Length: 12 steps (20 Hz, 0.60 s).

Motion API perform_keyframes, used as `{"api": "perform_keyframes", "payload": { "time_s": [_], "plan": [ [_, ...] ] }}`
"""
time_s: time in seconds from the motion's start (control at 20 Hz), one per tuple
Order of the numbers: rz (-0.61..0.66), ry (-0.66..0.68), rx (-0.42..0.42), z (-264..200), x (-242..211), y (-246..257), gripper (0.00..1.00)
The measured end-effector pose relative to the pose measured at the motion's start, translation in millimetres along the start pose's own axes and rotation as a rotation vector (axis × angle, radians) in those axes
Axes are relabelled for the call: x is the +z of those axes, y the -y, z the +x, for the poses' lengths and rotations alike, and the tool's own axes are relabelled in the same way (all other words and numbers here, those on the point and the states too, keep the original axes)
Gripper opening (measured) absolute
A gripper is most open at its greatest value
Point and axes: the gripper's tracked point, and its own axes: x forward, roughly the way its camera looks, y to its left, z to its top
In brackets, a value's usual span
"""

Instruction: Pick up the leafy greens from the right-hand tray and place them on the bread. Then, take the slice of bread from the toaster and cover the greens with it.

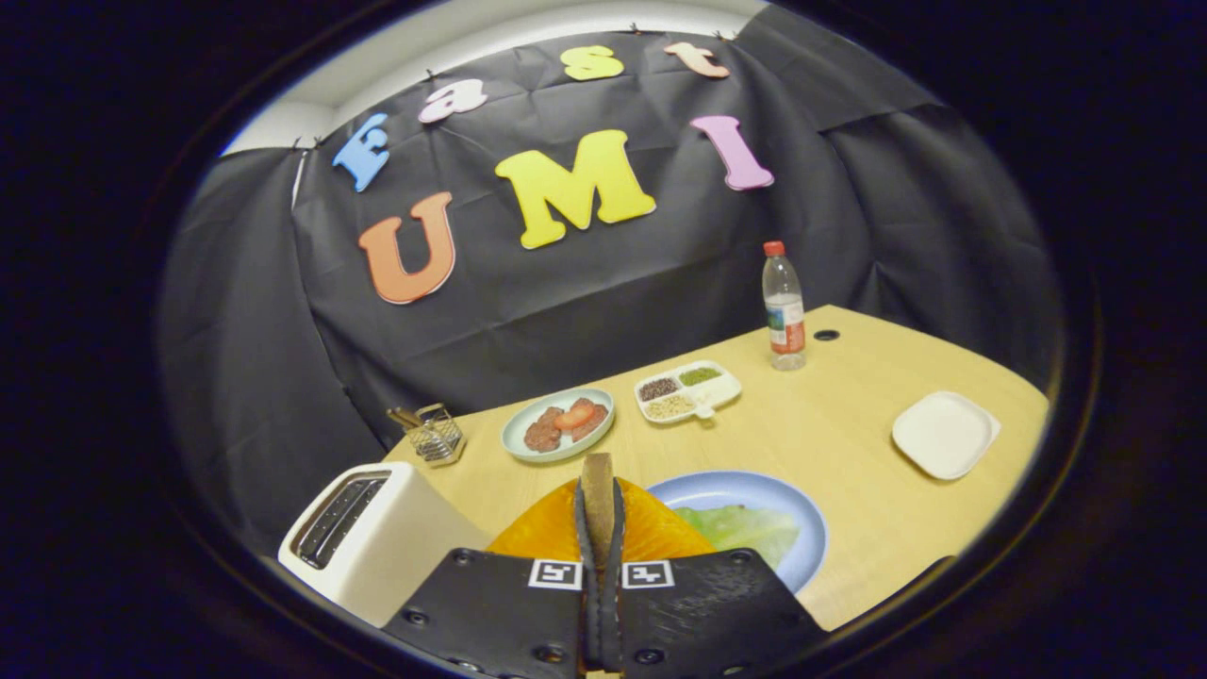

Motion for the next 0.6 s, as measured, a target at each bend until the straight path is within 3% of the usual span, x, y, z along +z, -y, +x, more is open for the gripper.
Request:
{"api": "perform_keyframes", "payload": {
  "time_s": [0.2, 0.25, 0.5, 0.55, 0.6],
  "plan": [
    [-0.012, -0.022, -0.026, 6.4, -8.6, 25.7, 0.02],
    [-0.019, -0.017, -0.037, 5.0, -6.6, 31.7, 0.08],
    [-0.014, -0.006, -0.078, 1.2, -2.3, 59.1, 0.17],
    [-0.019, 0.009, -0.089, -2.7, 2.8, 62.9, 0.29],
    [-0.024, 0.029, -0.098, -6.3, 7.6, 65.7, 0.29]
  ]
}}
